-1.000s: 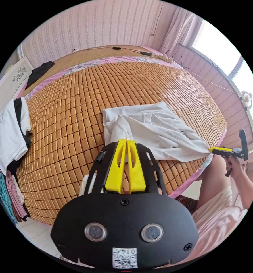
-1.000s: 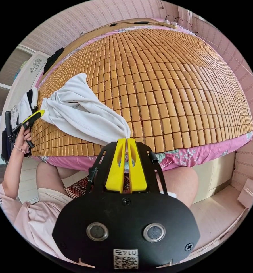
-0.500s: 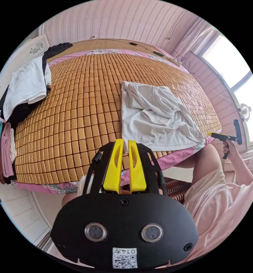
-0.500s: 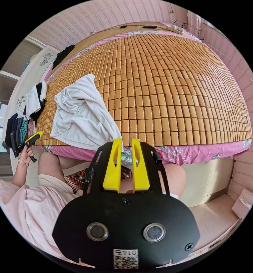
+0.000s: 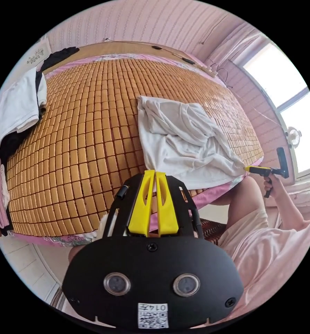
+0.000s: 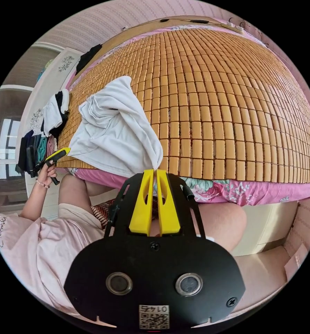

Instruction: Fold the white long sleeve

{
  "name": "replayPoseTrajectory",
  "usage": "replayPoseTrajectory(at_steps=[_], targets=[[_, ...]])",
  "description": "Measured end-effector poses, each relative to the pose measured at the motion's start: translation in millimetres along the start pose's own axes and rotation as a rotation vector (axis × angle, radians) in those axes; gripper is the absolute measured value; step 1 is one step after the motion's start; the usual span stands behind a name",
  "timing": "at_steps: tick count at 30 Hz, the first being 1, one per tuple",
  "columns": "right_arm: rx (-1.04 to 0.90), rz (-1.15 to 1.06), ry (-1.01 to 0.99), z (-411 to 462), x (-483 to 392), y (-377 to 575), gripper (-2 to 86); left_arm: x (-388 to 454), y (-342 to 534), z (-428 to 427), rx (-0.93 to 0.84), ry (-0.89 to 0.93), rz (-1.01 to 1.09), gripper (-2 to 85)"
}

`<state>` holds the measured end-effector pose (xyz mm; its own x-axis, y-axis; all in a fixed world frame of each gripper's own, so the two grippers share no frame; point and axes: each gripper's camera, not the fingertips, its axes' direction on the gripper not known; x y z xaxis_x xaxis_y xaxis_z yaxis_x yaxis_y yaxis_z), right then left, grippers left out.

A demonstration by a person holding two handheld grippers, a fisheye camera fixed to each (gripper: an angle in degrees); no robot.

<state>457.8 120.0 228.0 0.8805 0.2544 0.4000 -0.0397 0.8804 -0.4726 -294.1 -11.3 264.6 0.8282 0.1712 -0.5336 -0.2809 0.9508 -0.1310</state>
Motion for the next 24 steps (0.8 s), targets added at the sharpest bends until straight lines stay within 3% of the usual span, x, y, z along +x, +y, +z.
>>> replayPoseTrajectory(at_steps=[3,6,12,19,24], targets=[[0.293,-0.005,-0.291,-80.5,16.5,3.4,-0.3,5.6,-13.4,-82.8,0.211,0.117,0.029,-0.9],[0.553,-0.135,-0.477,-169.6,1.9,-6.3,-0.2,39.2,-37.0,-174.9,0.411,0.111,0.169,-1.0],[0.977,-0.438,-0.630,-331.6,-66.6,35.2,-0.3,88.5,-17.6,-367.0,0.841,0.204,0.317,-1.0],[1.040,-0.493,-0.480,-401.0,-93.6,94.3,-0.4,100.4,39.9,-436.4,0.867,0.157,0.346,-1.0],[1.198,-0.656,-0.532,-448.2,-100.6,193.8,-0.4,120.0,138.0,-496.8,1.079,0.228,0.434,-1.0]])
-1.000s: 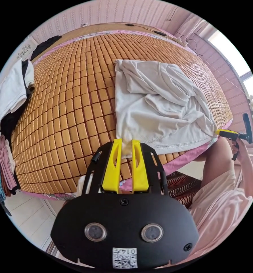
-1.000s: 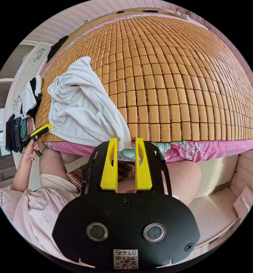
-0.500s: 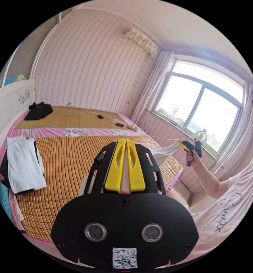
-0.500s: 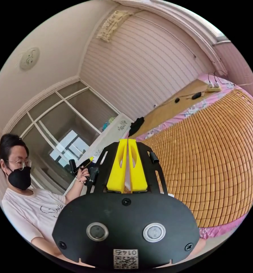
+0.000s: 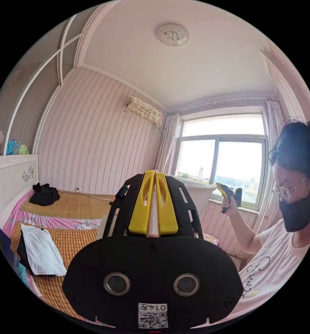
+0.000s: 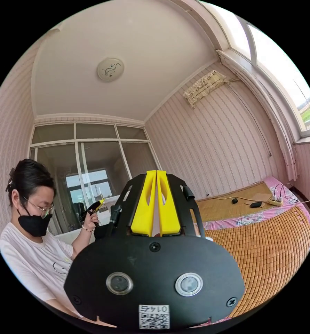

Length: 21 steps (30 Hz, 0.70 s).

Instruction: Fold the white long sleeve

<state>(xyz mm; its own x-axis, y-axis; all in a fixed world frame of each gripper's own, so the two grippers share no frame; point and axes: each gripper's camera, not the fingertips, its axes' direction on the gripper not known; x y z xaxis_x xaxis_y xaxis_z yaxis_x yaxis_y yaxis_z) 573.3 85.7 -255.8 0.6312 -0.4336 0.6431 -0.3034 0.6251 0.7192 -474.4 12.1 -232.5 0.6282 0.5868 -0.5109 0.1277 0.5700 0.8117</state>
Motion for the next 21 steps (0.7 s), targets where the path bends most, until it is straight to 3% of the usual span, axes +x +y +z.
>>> replayPoseTrajectory(at_steps=[6,10,17,19,21], targets=[[0.115,-0.269,-0.093,-40.4,-102.0,-63.6,-0.4,45.0,-63.1,-72.4,0.223,-0.001,0.147,-0.9],[0.053,-0.322,0.028,-2.0,-102.2,-95.5,-0.4,27.8,-90.9,-40.9,0.169,-0.079,0.149,-0.9],[-0.413,-0.028,0.459,162.9,86.1,-48.8,-0.4,-80.7,-24.4,156.0,-0.336,-0.303,-0.033,-0.9],[-0.442,0.051,0.496,187.7,126.5,-32.0,-0.4,-97.2,-5.8,192.2,-0.383,-0.349,-0.058,-0.9],[-0.347,0.098,0.447,208.2,144.0,-54.1,-0.5,-99.2,-24.6,215.2,-0.323,-0.385,-0.023,-0.9]])
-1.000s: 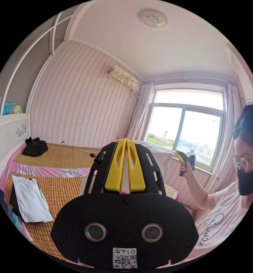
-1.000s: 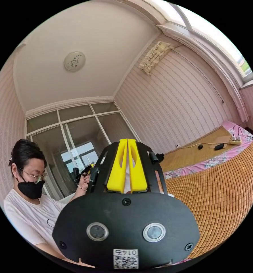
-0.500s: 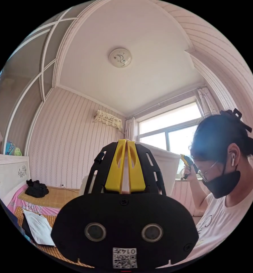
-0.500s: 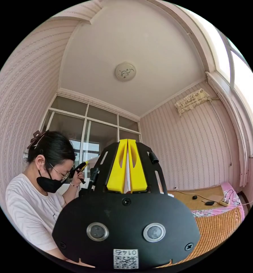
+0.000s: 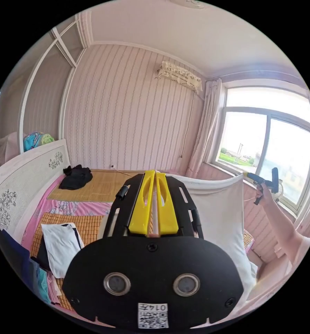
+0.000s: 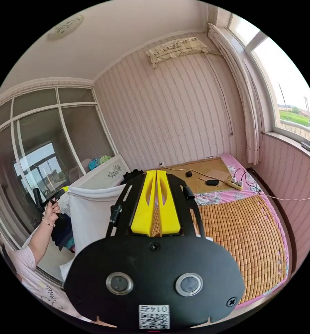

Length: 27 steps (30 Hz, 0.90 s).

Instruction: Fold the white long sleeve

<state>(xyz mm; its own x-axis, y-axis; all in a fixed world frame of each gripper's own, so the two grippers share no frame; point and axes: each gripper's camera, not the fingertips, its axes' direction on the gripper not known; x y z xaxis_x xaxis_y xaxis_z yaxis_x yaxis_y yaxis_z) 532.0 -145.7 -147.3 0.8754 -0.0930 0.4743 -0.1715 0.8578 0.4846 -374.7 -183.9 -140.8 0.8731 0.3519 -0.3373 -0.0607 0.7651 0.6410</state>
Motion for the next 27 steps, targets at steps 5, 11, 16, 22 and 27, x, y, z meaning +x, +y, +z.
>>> replayPoseTrajectory(at_steps=[5,11,16,22,27], targets=[[0.290,-0.234,-0.052,-37.8,-67.6,-82.7,-0.5,21.3,-65.0,-27.8,0.248,-0.026,0.047,-0.8],[0.227,-0.358,-0.071,-8.7,-71.5,-37.1,-0.4,22.8,-18.5,13.6,0.127,0.016,0.103,-0.8],[-0.058,-0.213,-0.014,62.3,3.2,97.3,-0.4,10.0,117.1,96.2,-0.231,0.035,0.100,-0.8],[-0.470,0.120,0.093,146.8,95.1,290.3,-0.4,-15.6,317.9,178.0,-0.623,0.039,-0.113,-0.7],[-0.738,0.274,0.169,177.9,123.3,394.2,-0.3,-12.8,405.7,210.0,-0.809,0.048,-0.210,-0.7]])
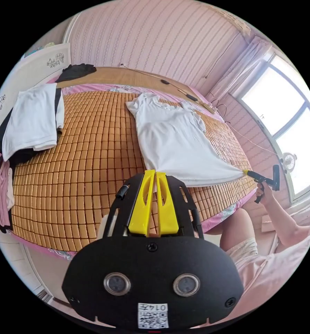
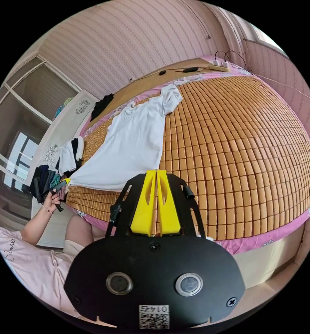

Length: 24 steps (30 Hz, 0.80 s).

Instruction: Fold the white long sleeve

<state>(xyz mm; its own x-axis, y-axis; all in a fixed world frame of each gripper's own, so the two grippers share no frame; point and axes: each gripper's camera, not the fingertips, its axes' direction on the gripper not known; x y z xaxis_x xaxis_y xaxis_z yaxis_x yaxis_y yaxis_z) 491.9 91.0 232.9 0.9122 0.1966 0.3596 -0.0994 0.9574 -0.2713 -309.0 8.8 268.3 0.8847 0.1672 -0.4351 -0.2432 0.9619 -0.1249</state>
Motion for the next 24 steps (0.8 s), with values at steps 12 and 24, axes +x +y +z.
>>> replayPoseTrajectory(at_steps=[12,24], targets=[[-0.226,-0.113,0.110,41.9,-21.2,28.0,-0.3,28.8,32.7,63.1,-0.203,-0.073,0.094,-0.6],[-0.410,-0.194,0.159,81.2,-35.6,30.1,0.1,43.0,26.2,98.5,-0.294,-0.150,0.126,-0.2]])
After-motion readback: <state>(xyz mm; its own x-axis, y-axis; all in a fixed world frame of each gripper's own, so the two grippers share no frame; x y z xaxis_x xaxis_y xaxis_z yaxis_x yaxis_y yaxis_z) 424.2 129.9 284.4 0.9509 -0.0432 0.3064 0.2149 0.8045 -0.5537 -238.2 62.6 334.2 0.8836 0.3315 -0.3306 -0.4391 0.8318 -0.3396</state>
